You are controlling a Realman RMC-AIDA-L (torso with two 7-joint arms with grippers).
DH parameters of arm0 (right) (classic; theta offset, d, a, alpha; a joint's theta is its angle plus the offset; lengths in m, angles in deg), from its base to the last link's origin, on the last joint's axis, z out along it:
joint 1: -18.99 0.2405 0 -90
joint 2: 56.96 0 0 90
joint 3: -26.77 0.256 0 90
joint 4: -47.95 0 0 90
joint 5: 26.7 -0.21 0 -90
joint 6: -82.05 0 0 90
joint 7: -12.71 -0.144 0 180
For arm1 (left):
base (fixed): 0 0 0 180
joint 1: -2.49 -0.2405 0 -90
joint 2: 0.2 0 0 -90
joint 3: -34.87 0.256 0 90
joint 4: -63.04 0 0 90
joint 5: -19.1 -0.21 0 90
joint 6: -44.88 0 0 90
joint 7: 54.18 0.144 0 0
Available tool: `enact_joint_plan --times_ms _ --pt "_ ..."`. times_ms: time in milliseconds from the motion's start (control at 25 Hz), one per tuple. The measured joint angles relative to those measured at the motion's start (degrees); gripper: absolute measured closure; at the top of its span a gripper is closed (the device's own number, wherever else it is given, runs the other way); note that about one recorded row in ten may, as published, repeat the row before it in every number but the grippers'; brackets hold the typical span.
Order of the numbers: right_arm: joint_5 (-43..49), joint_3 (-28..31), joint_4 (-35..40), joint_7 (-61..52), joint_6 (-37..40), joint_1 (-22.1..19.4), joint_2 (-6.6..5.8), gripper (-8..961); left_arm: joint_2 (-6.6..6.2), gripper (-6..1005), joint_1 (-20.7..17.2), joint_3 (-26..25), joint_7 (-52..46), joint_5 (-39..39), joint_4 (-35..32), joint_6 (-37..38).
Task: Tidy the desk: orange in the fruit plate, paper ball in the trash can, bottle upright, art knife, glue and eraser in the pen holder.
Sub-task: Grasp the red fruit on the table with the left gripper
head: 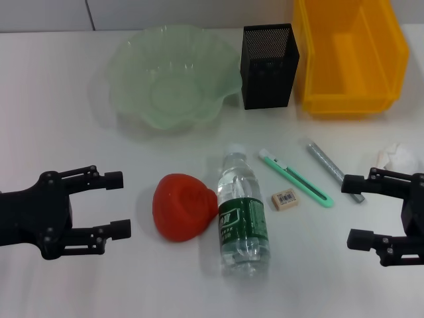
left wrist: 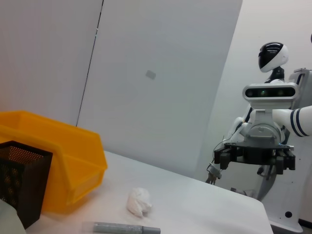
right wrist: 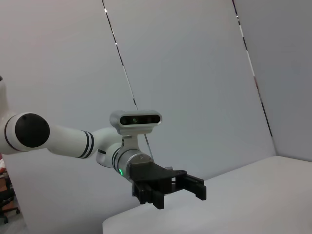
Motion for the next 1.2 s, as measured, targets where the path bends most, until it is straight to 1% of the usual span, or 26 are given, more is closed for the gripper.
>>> enact_joint_plan --times_ms 480,640,760,840,880,1000,1080,1120,1200 --pt "0.00 0.01 -1.19 -0.10 -0.17 0.25 0.00 128 0.00 179 0.60 0.14 -0.93 -0.37 -0.44 0.58" --pt "0.00 0.06 -1.32 -0.08 -0.81 0.24 -0.05 129 0.38 179 2.14 0.17 -6.04 -2.58 -3.55 -0.24" --pt "0.00 0.33 -1.41 -0.05 -1.18 -0.37 -0.13 129 1.00 180 5.16 0.21 -11.70 -7.88 -6.86 -3.41" --pt "0.00 0.49 -1.74 0.02 -1.97 -0.94 -0.15 129 1.62 180 7.67 0.21 -14.77 -12.15 -8.13 -6.12" --pt "0.07 0.52 -2.21 0.29 -2.62 -1.34 -0.20 129 2.14 180 9.44 0.21 -16.29 -14.78 -8.66 -7.97" --pt "0.51 0.54 -3.71 1.11 -3.79 -1.88 -0.45 129 3.29 181 12.47 0.22 -17.86 -19.98 -8.85 -12.63" --pt "0.68 0.53 -4.90 1.33 -4.29 -2.04 -0.76 129 3.29 181 12.47 0.22 -17.86 -19.98 -8.85 -12.63" --pt "0.71 0.54 -5.31 1.35 -4.38 -2.11 -0.92 129 3.85 181 14.33 0.85 -18.20 -22.73 -7.98 -16.64" --pt "0.75 0.53 -6.06 1.36 -4.68 -2.37 -1.20 129 3.92 182 15.56 2.88 -18.45 -23.54 -5.92 -20.21"
